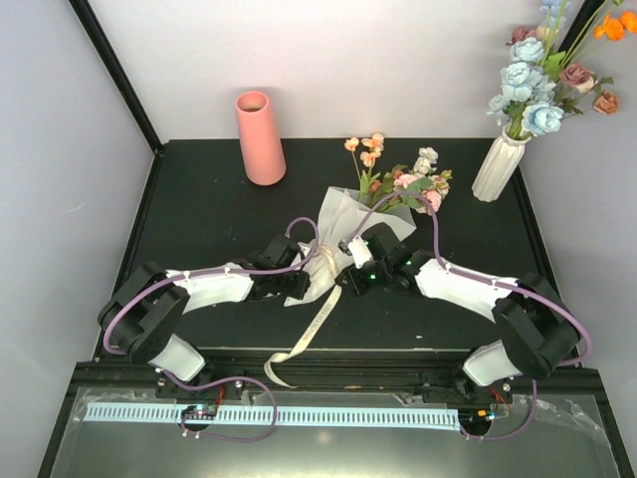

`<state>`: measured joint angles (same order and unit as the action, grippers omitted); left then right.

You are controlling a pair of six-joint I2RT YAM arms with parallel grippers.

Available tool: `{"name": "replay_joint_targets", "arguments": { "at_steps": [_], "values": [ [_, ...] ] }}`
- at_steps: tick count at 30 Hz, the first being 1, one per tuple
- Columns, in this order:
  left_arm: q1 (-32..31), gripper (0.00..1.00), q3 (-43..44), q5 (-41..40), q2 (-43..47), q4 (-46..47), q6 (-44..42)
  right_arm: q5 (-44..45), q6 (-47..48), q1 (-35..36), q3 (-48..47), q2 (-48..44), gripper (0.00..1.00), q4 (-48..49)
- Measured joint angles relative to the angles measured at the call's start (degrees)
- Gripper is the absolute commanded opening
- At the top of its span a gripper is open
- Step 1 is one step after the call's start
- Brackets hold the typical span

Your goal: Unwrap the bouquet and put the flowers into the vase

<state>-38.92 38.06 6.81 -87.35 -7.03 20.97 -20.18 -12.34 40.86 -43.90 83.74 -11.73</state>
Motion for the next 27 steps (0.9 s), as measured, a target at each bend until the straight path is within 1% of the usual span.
{"name": "replay_joint_targets", "arguments": {
  "at_steps": [8,14,22,27],
  "values": [
    [0.0,0.16,0.0,0.1,0.0,0.0,0.0,-1.0,1.1,2.6,-4.3,1.8,0.31,-0.7],
    [0.0,0.15,0.0,0.1,0.0,0.0,0.0,0.5,1.4,2.8,-6.4,5.8,0.37,-0.7],
    [0.1,0.15,0.0,0.1,0.0,-0.1,-0.5,2.3,0.9,2.8,-7.2,10.5,0.37,0.6],
    [0.1,0.15,0.0,0.1,0.0,-0.1,-0.8,3.3,0.4,2.8,-7.2,11.3,0.37,0.8]
  ]
}}
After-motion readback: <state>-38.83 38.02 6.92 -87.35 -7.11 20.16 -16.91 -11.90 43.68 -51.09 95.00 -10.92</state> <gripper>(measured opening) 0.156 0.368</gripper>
